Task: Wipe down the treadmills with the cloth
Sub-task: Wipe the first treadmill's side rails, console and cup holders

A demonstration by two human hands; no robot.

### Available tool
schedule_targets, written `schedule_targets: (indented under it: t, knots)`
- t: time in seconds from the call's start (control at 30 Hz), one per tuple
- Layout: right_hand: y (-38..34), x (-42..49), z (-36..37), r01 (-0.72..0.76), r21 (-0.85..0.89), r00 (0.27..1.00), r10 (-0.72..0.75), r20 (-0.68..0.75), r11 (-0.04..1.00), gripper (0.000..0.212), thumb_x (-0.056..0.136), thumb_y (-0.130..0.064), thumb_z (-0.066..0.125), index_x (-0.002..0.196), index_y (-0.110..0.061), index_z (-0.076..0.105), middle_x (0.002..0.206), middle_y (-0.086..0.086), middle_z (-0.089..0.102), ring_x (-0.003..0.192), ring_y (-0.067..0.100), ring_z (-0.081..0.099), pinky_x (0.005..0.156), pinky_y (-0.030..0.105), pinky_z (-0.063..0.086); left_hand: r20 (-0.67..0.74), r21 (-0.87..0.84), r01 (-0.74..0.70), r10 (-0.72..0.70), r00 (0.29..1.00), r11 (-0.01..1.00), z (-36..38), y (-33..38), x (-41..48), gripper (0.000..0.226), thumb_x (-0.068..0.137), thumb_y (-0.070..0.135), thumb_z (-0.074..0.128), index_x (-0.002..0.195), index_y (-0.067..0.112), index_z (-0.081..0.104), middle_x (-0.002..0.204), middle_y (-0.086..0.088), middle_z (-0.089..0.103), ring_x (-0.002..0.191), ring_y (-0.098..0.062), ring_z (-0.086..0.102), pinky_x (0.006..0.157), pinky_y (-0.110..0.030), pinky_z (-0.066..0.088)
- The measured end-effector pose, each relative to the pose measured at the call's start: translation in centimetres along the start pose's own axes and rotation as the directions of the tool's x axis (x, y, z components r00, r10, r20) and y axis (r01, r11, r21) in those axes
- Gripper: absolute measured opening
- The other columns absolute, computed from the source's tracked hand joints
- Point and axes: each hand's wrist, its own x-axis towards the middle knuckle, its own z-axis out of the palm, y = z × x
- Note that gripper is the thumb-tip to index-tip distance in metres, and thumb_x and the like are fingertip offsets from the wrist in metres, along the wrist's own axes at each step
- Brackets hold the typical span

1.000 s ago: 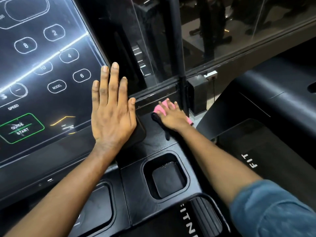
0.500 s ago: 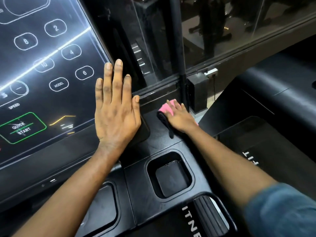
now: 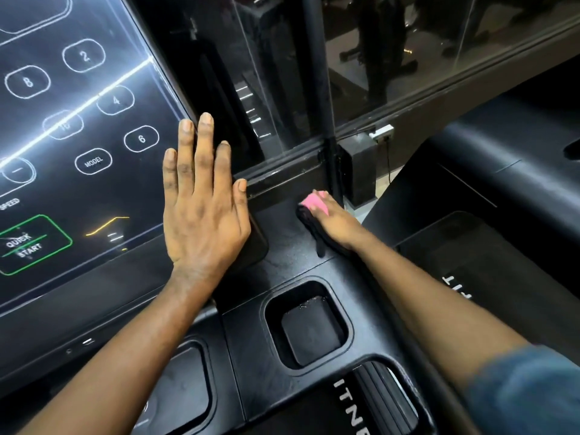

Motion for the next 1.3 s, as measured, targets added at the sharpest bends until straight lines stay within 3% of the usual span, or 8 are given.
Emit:
schedule_targets:
  t: [0.1,0.23,0.37,0.57,0.87,1.07,1.17,1.3]
  knots:
    - [-3.9,2.8,2.1,-0.158,-0.198,0.987,0.15,-0.055,0.967,0.064,0.104,-0.06,0.023,0.162,-0.036,0.009,0.171,0.0,0.0,0.157,0.033,0.007,0.124,0.054,0.009,-0.001,-0.004,-0.002,0.002,1.0,1.0,-0.1,0.0,-0.1,0.048,0.107,0.029,0.035,0.149,0.005,0.04,0.168,-0.013,0.012,0.156,-0.03,0.004,0.127,-0.044,0.003]
    - [-5.7,-6.1,4.8,0.224,-0.546,0.972,-0.223,0.068,0.808,0.066,0.1,-0.065,0.006,0.161,-0.042,0.004,0.17,-0.01,-0.006,0.157,0.029,-0.009,0.119,0.069,0.0,0.0,-0.013,-0.006,0.006,1.0,1.0,-0.3,-0.1,-0.1,0.048,0.107,0.029,0.036,0.149,0.006,0.04,0.168,-0.012,0.012,0.156,-0.029,0.003,0.127,-0.044,0.003]
    - [0.2,-10.4,1.7,0.245,-0.414,0.969,-0.237,0.07,0.877,0.063,0.099,-0.07,0.016,0.159,-0.05,0.006,0.169,-0.018,-0.007,0.157,0.016,-0.008,0.125,0.054,0.002,-0.007,-0.014,-0.012,0.012,1.0,1.0,-0.1,0.0,0.1,0.048,0.107,0.029,0.036,0.149,0.005,0.04,0.168,-0.013,0.012,0.156,-0.03,0.004,0.127,-0.043,0.002]
    - [-0.2,1.3,-0.7,-0.21,0.168,0.977,0.212,0.004,0.963,0.063,0.1,-0.066,0.036,0.157,-0.042,0.029,0.162,0.003,0.038,0.148,0.028,0.036,0.119,0.037,0.026,0.003,0.006,-0.002,0.002,1.0,1.0,0.1,0.1,0.1,0.049,0.107,0.029,0.034,0.149,0.005,0.039,0.168,-0.013,0.011,0.156,-0.031,0.003,0.127,-0.044,0.002]
    - [1.0,-4.4,1.4,0.234,-0.308,0.972,-0.231,0.047,0.922,0.068,0.088,-0.081,0.016,0.153,-0.061,0.007,0.17,-0.017,-0.005,0.157,0.024,-0.002,0.122,0.055,0.014,-0.002,-0.011,-0.009,0.009,1.0,1.0,0.0,-0.1,0.0,0.048,0.107,0.03,0.034,0.148,0.004,0.04,0.168,-0.013,0.011,0.156,-0.03,0.003,0.127,-0.044,0.003]
    - [3.6,0.3,0.1,-0.149,0.489,0.989,0.124,0.083,0.86,0.057,0.104,-0.053,0.044,0.156,-0.03,0.038,0.154,-0.009,0.043,0.144,0.011,0.037,0.113,0.017,0.029,0.004,0.005,-0.007,0.007,1.0,1.0,0.2,0.0,0.2,0.049,0.107,0.029,0.034,0.148,0.003,0.039,0.168,-0.014,0.01,0.156,-0.031,0.003,0.127,-0.044,0.001]
    - [0.4,4.0,-0.9,-0.302,0.342,0.953,0.271,0.138,0.89,0.067,0.103,-0.066,0.028,0.158,-0.027,0.035,0.162,-0.002,0.031,0.148,0.02,0.032,0.12,0.03,0.02,0.003,0.002,-0.01,0.01,1.0,1.0,0.1,0.1,0.1,0.048,0.107,0.029,0.034,0.148,0.003,0.04,0.168,-0.014,0.011,0.156,-0.031,0.004,0.127,-0.044,0.001]
    - [-1.2,3.0,-0.6,-0.113,0.069,0.993,0.112,0.029,0.991,0.061,0.104,-0.06,0.033,0.16,-0.037,0.025,0.168,0.001,0.022,0.153,0.022,0.026,0.121,0.035,0.02,0.006,-0.001,-0.008,0.008,1.0,1.0,-0.1,0.0,0.1,0.048,0.107,0.029,0.034,0.148,0.004,0.039,0.168,-0.014,0.011,0.156,-0.031,0.004,0.127,-0.044,0.001]
